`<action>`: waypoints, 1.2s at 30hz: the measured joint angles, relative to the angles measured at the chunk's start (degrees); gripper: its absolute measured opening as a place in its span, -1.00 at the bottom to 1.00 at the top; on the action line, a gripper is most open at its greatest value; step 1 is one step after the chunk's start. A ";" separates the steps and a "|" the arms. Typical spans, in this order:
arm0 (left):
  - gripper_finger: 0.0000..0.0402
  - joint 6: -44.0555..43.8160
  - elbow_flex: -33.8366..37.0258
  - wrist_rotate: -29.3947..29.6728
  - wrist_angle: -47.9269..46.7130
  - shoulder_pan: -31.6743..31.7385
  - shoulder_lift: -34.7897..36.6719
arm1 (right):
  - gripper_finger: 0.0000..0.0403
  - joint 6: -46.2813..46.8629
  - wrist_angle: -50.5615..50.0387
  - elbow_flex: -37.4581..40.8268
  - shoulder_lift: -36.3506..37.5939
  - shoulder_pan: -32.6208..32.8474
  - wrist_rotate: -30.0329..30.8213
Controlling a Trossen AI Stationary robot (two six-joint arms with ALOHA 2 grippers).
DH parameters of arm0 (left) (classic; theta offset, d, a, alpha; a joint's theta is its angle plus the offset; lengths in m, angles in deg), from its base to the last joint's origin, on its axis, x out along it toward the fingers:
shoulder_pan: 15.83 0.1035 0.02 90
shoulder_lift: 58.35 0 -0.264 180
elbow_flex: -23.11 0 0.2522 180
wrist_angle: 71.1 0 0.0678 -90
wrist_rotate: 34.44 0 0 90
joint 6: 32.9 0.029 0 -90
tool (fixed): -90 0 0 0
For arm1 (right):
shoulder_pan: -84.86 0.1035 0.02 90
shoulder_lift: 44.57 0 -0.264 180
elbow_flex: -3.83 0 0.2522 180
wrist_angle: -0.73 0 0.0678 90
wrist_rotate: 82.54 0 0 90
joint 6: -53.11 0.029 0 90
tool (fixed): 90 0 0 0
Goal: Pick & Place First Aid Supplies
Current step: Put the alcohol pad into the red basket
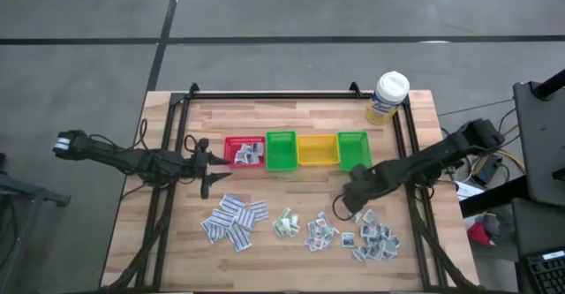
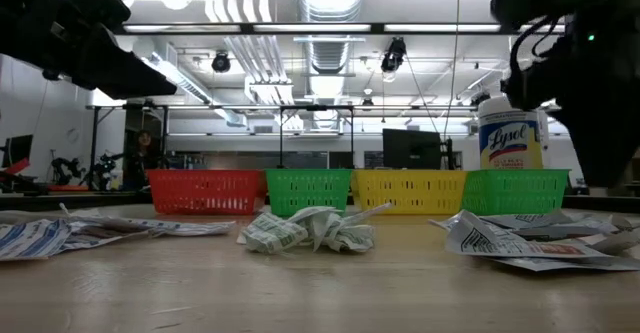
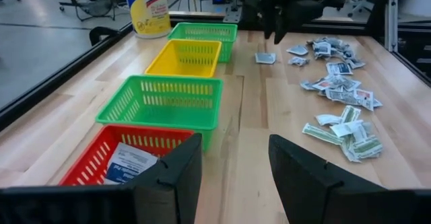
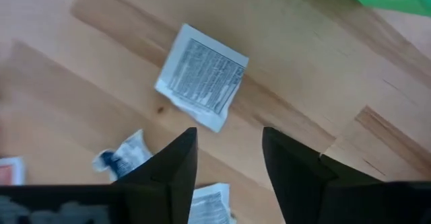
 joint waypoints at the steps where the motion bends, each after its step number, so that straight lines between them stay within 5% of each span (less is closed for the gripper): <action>1: -0.15 0.00 0.00 -0.10 0.04 0.00 0.00 | -0.16 -0.51 0.08 0.00 -0.80 -0.02 0.00; 26: -0.15 -0.48 0.00 -1.37 0.07 0.02 0.00 | -0.30 -3.36 2.27 1.39 -4.47 -3.69 3.13; 36: -0.15 -0.77 0.00 -1.38 0.07 0.02 0.00 | -0.33 -3.19 11.22 5.96 -4.25 -3.80 2.91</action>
